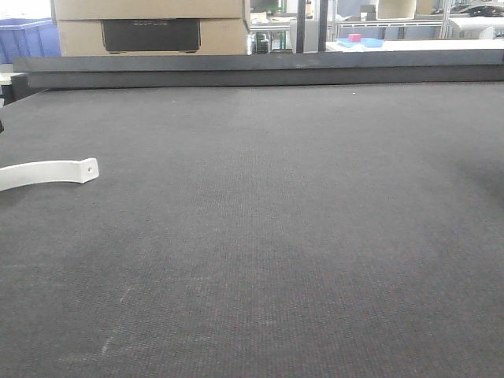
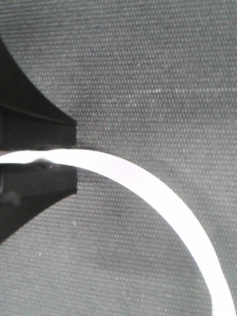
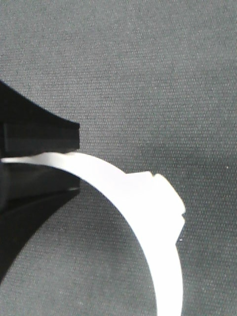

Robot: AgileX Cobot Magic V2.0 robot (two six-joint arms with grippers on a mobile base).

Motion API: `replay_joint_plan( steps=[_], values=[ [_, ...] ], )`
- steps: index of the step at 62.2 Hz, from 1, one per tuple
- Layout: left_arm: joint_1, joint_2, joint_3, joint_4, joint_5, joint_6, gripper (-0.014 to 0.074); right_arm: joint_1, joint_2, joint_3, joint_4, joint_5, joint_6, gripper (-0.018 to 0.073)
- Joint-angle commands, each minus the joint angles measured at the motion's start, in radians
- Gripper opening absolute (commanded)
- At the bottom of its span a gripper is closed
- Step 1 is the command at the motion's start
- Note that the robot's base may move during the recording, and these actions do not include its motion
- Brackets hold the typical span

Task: Grab PVC pipe and place in blue bin
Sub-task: 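Close both grippers on the white pipe at two points, then lift the white pipe off the table with both grippers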

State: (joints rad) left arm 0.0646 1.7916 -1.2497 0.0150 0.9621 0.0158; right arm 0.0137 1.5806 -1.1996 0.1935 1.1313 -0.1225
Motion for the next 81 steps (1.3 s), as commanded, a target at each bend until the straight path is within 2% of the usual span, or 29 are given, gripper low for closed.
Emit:
replay_joint_plan(
  steps=[1, 32, 47, 58, 72, 81],
  values=[
    [-0.004, -0.007, -0.014, -0.004, 0.035, -0.005, -0.0111, 0.0, -0.01, -0.002, -0.003, -0.002, -0.011, -0.0169],
    [-0.008, -0.26, -0.024, -0.007, 0.062, -0.005, -0.0111, 0.017, -0.01, -0.006, 0.019, -0.008, -0.013, -0.0169],
    [-0.008, -0.422, -0.007, -0.073, 0.041, 0.028, -0.0111, 0.05, -0.088, -0.006, 0.019, -0.055, -0.018, -0.0169],
    [-0.008, -0.564, 0.061, -0.195, -0.039, 0.09, -0.0111, 0.05, -0.212, -0.004, 0.019, -0.134, -0.047, -0.0169],
    [-0.008, -0.746, 0.217, -0.214, -0.221, 0.09, -0.0111, 0.05, -0.362, 0.063, 0.019, -0.263, -0.069, -0.0169],
    [-0.008, -0.87, 0.361, -0.221, -0.379, 0.093, -0.0111, 0.05, -0.449, 0.154, 0.019, -0.36, -0.069, -0.0169]
  ],
)
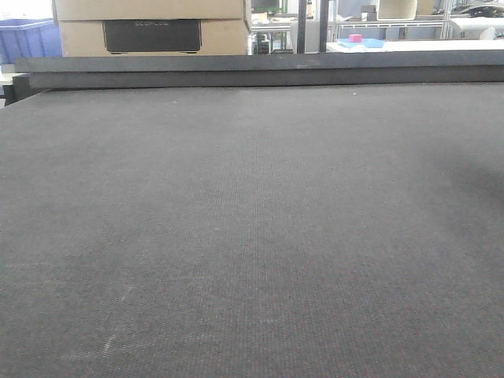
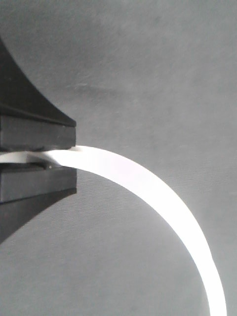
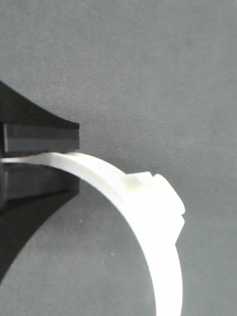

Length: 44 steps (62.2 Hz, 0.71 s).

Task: Grab PVC pipe and place in blue bin
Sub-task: 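Lift the white pipe off the table with both grippers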

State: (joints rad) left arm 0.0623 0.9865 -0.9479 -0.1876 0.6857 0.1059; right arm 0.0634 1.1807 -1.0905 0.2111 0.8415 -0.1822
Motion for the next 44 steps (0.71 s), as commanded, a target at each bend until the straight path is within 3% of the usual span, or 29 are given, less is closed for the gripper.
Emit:
replay_joint_plan(
  steps=[1, 14, 22, 44],
  values=[
    [-0.006, -0.087, 0.08, -0.018, -0.124, 0.003, -0.0111, 0.0, -0.059, 0.063, 0.001, -0.091, -0.011, -0.0169],
    [-0.006, -0.299, 0.24, -0.021, -0.311, 0.003, -0.0111, 0.002, -0.238, 0.257, 0.001, -0.287, -0.022, -0.0169],
    [-0.006, -0.392, 0.261, -0.021, -0.281, 0.003, -0.0111, 0.026, -0.35, 0.328, 0.001, -0.357, -0.022, -0.0169],
    [-0.018, -0.514, 0.261, 0.006, -0.284, 0.003, -0.0111, 0.109, -0.587, 0.335, 0.003, -0.357, -0.022, -0.0169]
  ],
)
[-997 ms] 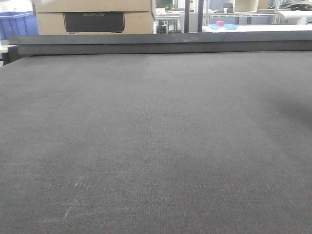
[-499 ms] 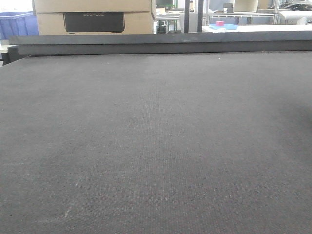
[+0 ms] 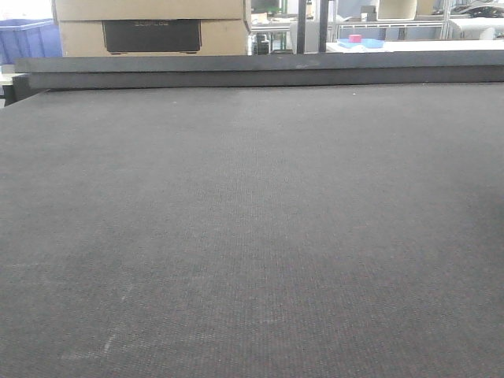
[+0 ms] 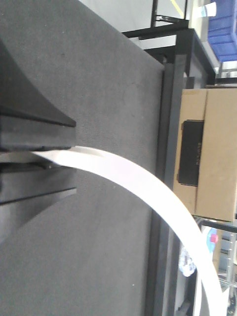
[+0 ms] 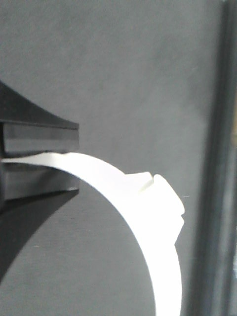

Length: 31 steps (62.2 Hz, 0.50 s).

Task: Grab PVC pipe and place in blue bin
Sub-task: 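Lift the white pipe off the table with both grippers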

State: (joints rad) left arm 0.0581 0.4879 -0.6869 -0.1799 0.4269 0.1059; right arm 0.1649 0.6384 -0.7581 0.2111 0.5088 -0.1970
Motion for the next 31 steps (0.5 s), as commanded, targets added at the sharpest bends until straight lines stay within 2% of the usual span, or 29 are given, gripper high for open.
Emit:
replay_joint_plan(
  steps=[1, 5, 10, 19, 31],
  values=[
    [-0.02, -0.018, 0.0, -0.002, -0.028, 0.003, -0.0111, 0.008, -0.051, 0.002, 0.003, -0.024, -0.007, -0.0169],
    [-0.052, -0.017, 0.0, -0.002, -0.04, 0.003, -0.0111, 0.008, -0.074, 0.002, 0.003, -0.022, -0.007, -0.0169],
    [-0.129, -0.017, 0.0, 0.002, -0.062, 0.003, -0.0111, 0.008, -0.106, 0.002, 0.005, -0.022, -0.007, -0.0169],
    [-0.228, -0.017, 0.0, 0.059, -0.082, 0.003, -0.0111, 0.008, -0.153, 0.002, 0.037, -0.022, -0.007, -0.0169],
    [-0.251, -0.017, 0.0, 0.058, -0.082, 0.003, -0.0111, 0.008, -0.184, 0.002, 0.077, -0.019, -0.007, -0.0169]
  ],
)
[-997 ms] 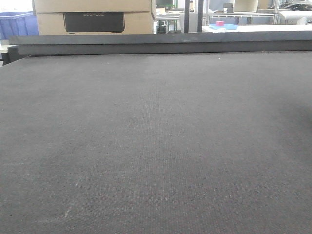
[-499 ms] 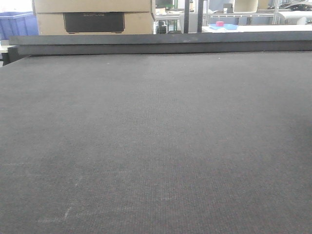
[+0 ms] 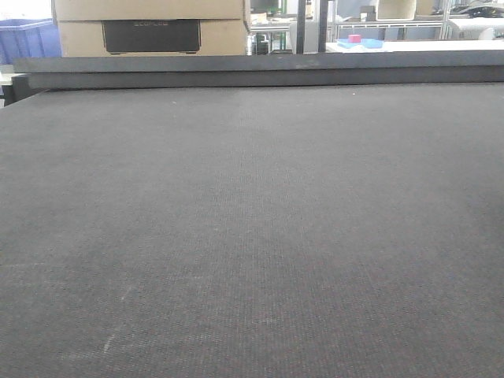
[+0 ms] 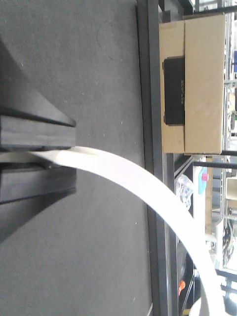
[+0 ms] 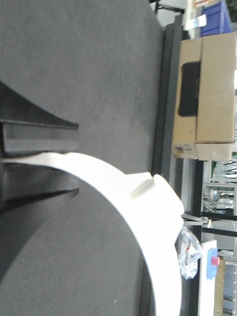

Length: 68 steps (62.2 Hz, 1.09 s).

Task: Grab PVC pipe and place in blue bin
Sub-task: 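Lift the white pipe off the table with both grippers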

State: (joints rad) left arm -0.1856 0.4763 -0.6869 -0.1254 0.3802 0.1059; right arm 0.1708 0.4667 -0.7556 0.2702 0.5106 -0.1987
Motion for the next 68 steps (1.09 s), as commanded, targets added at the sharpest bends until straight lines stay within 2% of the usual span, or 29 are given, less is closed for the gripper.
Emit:
replay_joint_plan(
  steps=[1, 17, 68],
  values=[
    [-0.007, -0.006, 0.0, 0.003, -0.036, 0.003, -0.0111, 0.002, -0.012, 0.0, 0.017, -0.021, -0.006, -0.0169],
    [-0.007, -0.006, 0.0, 0.003, -0.078, 0.003, -0.0111, 0.002, -0.012, 0.0, 0.017, -0.021, -0.006, -0.0169],
    [-0.007, -0.006, 0.0, 0.003, -0.082, 0.003, -0.0111, 0.002, -0.012, 0.0, 0.017, -0.026, -0.006, -0.0169]
  ],
)
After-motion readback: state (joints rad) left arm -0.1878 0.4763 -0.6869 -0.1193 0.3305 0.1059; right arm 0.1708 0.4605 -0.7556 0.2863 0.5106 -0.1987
